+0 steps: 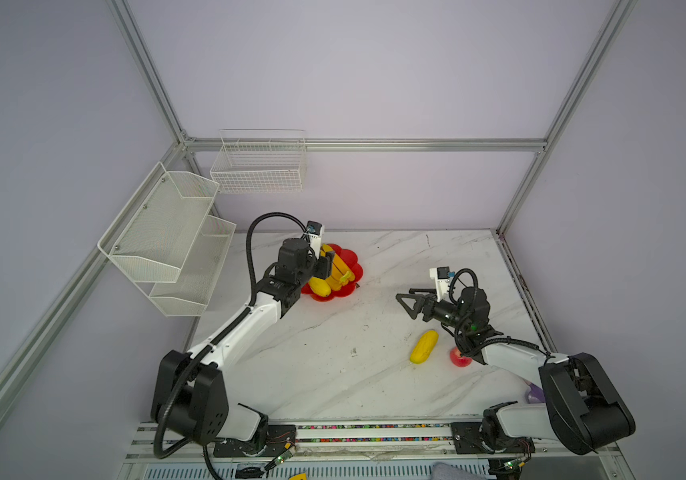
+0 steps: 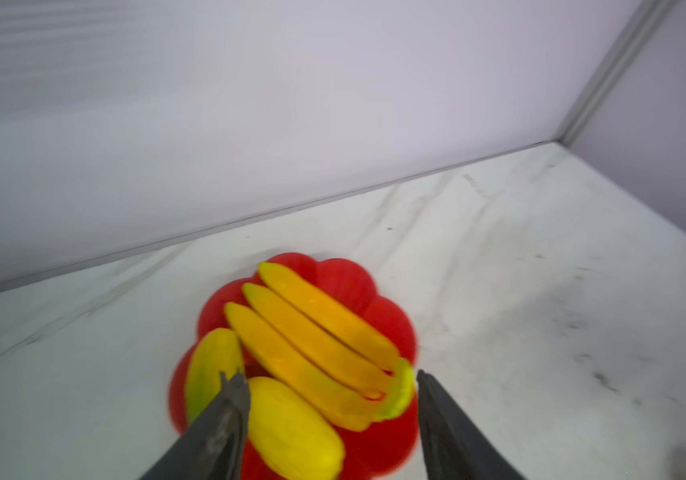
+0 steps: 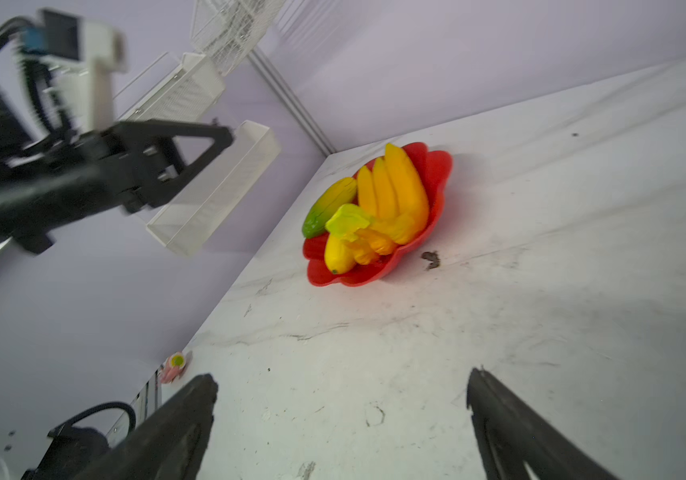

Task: Place and organize the fake fruits in the fruit bowl
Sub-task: 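Move the left gripper to the yellow bumpy fruit on the table, then close the left gripper around the yellow bumpy fruit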

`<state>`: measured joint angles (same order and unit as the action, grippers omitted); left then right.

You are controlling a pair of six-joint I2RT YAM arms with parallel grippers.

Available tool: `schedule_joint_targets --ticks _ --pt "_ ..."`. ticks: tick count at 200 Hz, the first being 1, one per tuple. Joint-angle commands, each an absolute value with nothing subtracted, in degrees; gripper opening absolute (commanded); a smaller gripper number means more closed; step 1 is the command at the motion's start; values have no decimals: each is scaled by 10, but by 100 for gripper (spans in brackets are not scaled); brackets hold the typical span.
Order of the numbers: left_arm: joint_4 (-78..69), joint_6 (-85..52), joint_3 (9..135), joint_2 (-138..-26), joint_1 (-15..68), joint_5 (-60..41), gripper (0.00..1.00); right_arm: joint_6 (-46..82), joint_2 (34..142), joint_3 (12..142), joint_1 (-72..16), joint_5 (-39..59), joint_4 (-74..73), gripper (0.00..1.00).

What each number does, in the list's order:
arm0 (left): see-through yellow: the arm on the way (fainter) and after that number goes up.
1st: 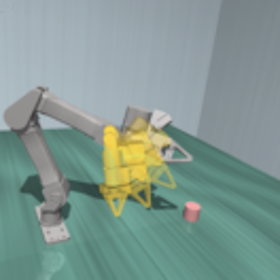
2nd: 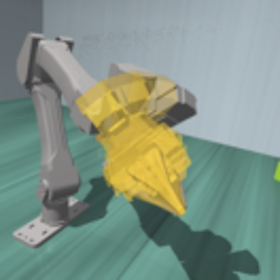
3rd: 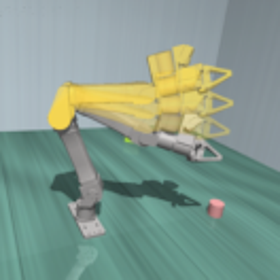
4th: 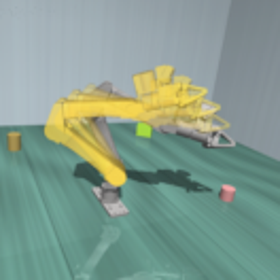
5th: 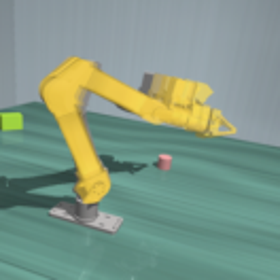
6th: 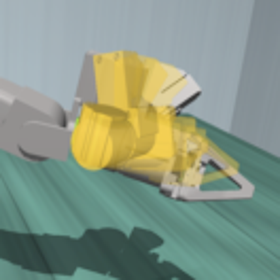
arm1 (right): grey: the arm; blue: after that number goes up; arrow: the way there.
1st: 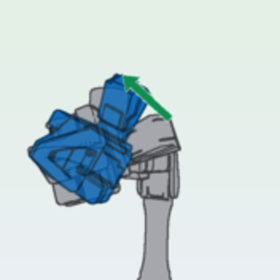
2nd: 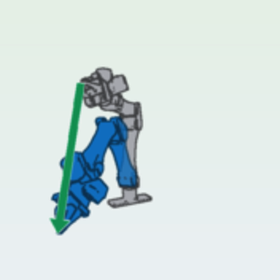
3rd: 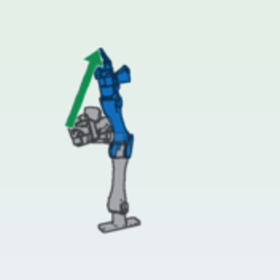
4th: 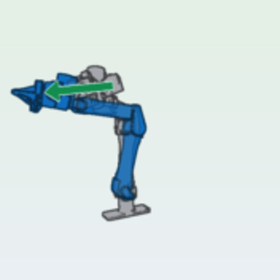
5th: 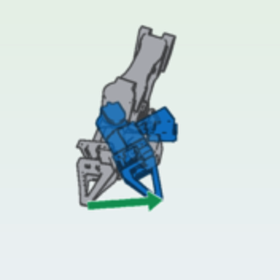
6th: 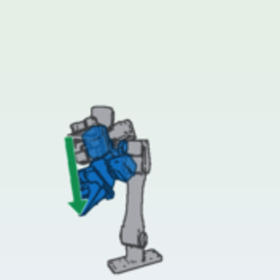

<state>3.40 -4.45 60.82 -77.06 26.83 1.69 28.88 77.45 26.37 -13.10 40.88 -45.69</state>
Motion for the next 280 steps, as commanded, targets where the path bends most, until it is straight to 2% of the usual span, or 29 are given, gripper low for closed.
schedule_joint_targets --ticks 1,33,57,83,123,165,232,280 --pt "-4 -47 530 -710 383 37 66 375 774 223 -74 468 -457 97" --pt "-65 -73 477 -713 502 61 67 389 666 169 -28 471 -399 97" --pt "-103 -88 499 -795 567 67 67 354 583 170 -25 447 -282 97" --pt "-128 -105 538 -895 611 90 67 337 493 172 -24 372 -162 97" --pt "-177 -141 558 -978 633 82 67 341 467 179 -24 298 -82 97" --pt "-212 -150 566 -1016 647 67 68 349 429 175 -24 254 -53 97" --pt "-211 -154 620 -1084 648 56 68 339 421 180 -23 240 -41 97" --pt "-207 -164 645 -1119 648 53 65 332 426 180 -23 244 -46 97"
